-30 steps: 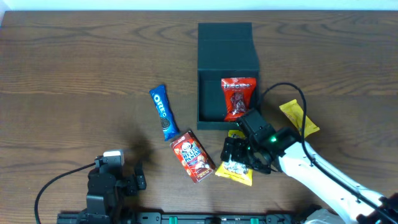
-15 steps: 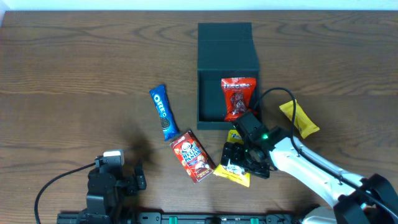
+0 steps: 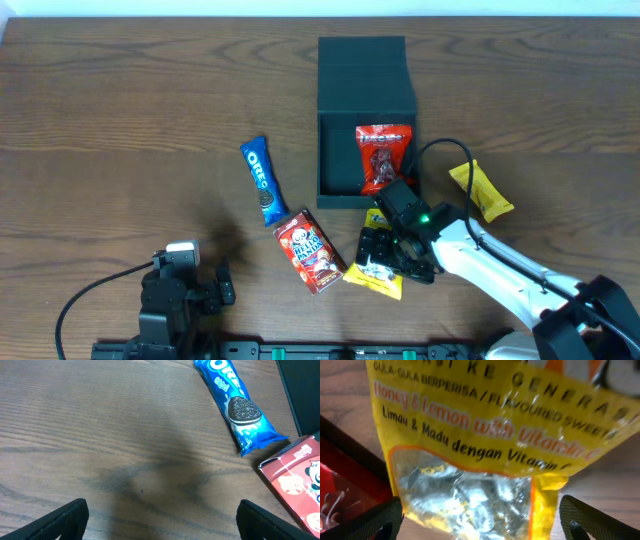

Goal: Pack container
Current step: 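Move the right gripper down to the yellow HACKS honey lemon bag, then grasp the yellow bag with the right gripper and lift it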

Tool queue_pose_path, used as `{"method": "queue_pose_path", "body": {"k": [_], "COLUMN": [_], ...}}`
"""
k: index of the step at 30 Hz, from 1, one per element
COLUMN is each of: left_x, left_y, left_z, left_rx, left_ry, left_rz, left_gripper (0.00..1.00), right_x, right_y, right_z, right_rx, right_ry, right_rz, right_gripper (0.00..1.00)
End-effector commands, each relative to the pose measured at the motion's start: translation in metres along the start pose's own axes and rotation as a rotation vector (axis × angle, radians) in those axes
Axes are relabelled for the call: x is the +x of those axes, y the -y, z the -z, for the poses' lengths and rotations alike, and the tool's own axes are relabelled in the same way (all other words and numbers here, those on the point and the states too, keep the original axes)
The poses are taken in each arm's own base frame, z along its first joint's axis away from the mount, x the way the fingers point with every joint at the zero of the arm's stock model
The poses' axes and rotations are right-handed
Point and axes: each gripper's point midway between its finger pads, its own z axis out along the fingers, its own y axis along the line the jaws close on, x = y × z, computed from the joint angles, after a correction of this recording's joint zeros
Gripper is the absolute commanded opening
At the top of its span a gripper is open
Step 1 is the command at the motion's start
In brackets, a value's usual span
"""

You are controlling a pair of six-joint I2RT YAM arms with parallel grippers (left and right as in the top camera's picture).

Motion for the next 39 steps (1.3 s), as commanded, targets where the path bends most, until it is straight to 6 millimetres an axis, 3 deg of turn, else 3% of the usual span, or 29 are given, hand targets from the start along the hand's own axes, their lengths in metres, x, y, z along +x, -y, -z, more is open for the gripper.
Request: {"method": "queue_pose_path", "body": {"k": [1,14,39], "left_x": [0.019,0.019,0.019], "left_y": [-0.003,-0.003,-0.003], "left_z": [-0.008,-0.008,-0.008], "left_rx": [-0.011,-0.011,-0.011], "left_ry": [-0.059,-0.059,-0.059], "left_rz": [-0.023,-0.023,-0.023], "left_gripper": [0.95,0.95,0.95], "right_x": [-0.007,-0.02,-0.022], "right_y": [0.005,0.006,0.01], "right_z": [-0.002,-0.001,-0.011], "right_rx": [0.03,0.055,0.082], "right_ry": [0.038,0.111,0.101], "right_rz": [0.056,0.098,0.094], "right_gripper": [0.98,0.99,0.99]}}
